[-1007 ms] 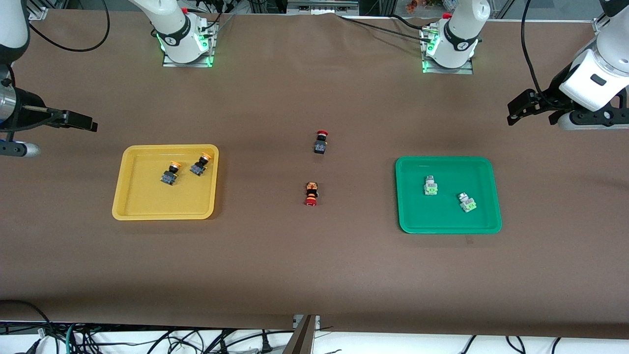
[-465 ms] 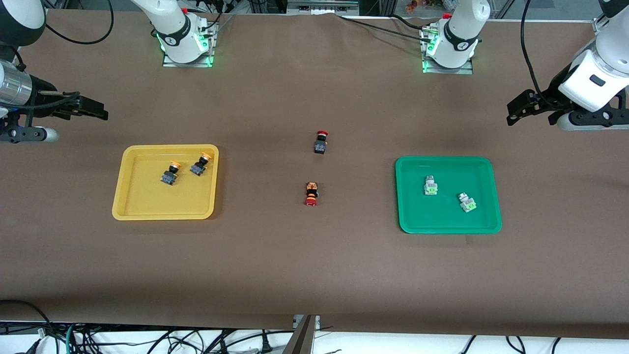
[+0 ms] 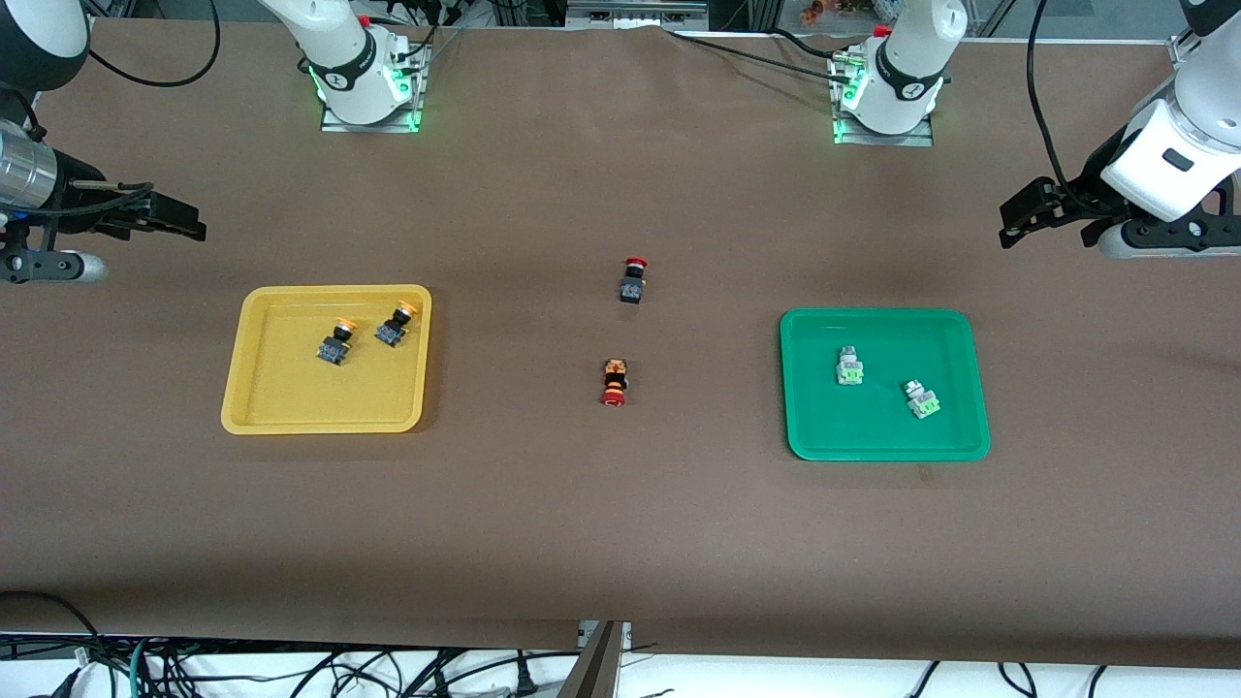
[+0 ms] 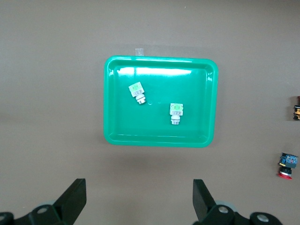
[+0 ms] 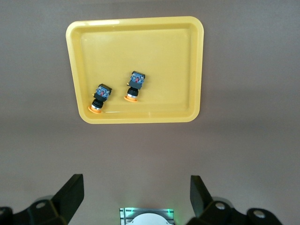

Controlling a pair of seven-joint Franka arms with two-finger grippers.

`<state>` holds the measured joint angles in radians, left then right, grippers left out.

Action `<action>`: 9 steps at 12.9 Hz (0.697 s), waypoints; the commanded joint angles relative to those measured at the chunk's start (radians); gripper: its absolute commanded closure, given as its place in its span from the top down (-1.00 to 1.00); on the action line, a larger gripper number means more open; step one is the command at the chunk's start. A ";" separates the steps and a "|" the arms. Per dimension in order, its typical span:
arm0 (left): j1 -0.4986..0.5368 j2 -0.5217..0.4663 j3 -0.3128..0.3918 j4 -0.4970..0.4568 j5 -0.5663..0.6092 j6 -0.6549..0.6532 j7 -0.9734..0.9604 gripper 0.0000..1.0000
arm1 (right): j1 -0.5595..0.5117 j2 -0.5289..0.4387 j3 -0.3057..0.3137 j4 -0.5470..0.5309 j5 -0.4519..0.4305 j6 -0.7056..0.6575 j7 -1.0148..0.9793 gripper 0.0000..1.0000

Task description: Place green and yellow buttons in trays

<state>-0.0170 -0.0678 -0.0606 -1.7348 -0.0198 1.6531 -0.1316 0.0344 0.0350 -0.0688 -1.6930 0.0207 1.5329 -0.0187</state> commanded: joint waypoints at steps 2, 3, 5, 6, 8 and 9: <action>-0.009 -0.004 0.005 -0.006 -0.006 0.011 -0.003 1.00 | -0.014 -0.021 0.017 -0.013 -0.016 0.010 -0.018 1.00; -0.009 -0.004 0.005 -0.006 -0.006 0.011 -0.002 1.00 | -0.014 -0.023 0.017 -0.013 -0.015 0.010 -0.015 1.00; -0.009 -0.004 0.005 -0.006 -0.006 0.011 -0.003 1.00 | -0.014 -0.024 0.020 -0.011 -0.015 0.009 -0.017 1.00; -0.009 -0.003 0.007 -0.006 -0.006 0.011 -0.003 1.00 | -0.014 -0.026 0.020 -0.011 -0.015 0.009 -0.015 1.00; -0.014 0.003 0.007 0.003 -0.006 0.011 -0.002 1.00 | -0.014 -0.027 0.021 -0.011 -0.015 0.003 -0.017 1.00; -0.014 0.020 0.007 0.021 -0.006 0.004 -0.005 1.00 | -0.014 -0.027 0.021 -0.011 -0.015 0.001 -0.018 1.00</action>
<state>-0.0184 -0.0667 -0.0606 -1.7346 -0.0198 1.6535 -0.1317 0.0344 0.0311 -0.0647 -1.6928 0.0206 1.5356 -0.0190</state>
